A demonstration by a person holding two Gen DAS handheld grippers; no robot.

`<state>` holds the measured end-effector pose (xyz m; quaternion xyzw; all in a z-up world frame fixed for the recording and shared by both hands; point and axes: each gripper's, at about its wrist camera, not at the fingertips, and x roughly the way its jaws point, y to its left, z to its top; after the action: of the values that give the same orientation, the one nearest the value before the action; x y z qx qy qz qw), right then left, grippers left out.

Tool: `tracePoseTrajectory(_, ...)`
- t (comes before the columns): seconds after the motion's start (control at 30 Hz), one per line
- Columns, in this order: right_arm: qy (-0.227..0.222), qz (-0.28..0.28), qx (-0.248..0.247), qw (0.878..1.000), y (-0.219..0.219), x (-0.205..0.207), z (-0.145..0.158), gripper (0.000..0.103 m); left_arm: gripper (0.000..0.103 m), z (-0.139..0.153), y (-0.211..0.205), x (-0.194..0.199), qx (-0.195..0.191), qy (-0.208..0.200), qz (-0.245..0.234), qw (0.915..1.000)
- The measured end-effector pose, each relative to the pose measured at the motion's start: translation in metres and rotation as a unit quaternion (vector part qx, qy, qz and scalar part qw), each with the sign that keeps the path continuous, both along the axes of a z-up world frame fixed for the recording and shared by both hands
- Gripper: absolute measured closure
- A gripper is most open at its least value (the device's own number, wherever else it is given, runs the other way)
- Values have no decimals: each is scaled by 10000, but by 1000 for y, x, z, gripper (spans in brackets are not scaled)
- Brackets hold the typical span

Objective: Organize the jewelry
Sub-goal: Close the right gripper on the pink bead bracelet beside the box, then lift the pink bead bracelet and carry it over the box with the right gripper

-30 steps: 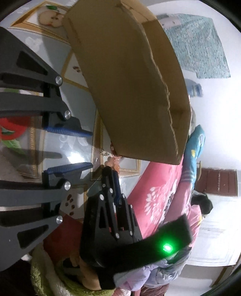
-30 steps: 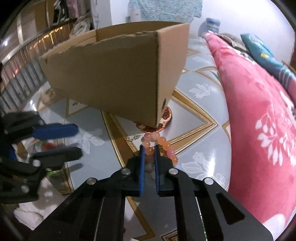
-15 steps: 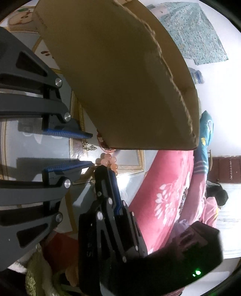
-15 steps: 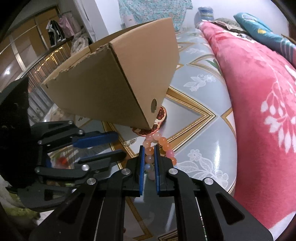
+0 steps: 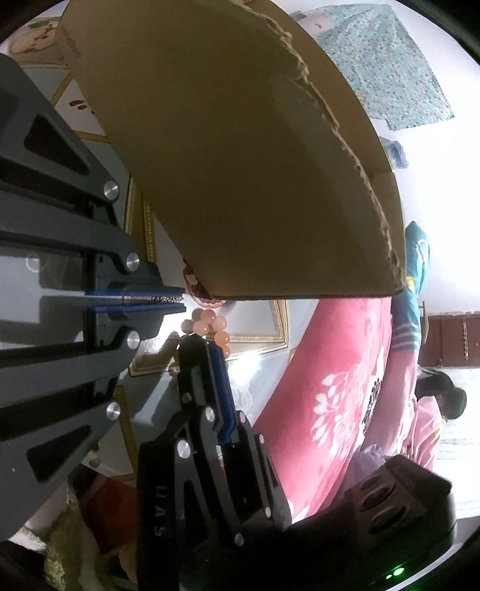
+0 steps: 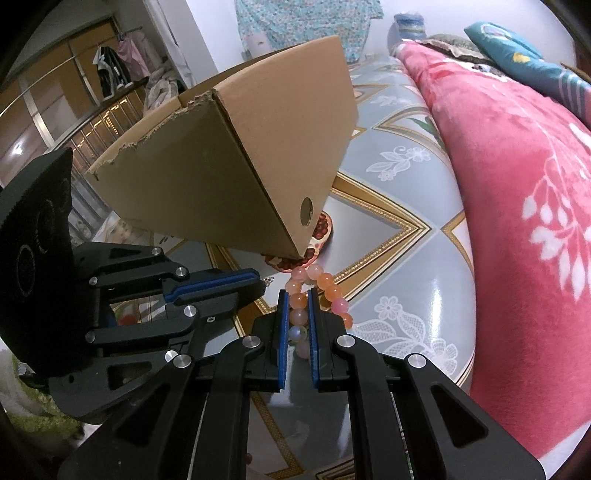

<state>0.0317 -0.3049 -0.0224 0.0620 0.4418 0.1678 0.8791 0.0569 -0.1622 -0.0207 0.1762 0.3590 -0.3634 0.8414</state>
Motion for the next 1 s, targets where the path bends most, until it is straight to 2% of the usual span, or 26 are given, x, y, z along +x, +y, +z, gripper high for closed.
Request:
tracePoseTrajectory(0.37,16,66,44,10000,6,0,0,95,101,5,10,-1,-12,199,359,9992)
tracePoseTrajectory(0.83,-90,31,341,9994,5,-4,19,95,101,19,23,-15,42,-134,593,9981)
tracePoseTrajectory(1.0,-140,-104,668,9976,-4,-9,34,95,101,38,38,-25,-128,-260,712,9970)
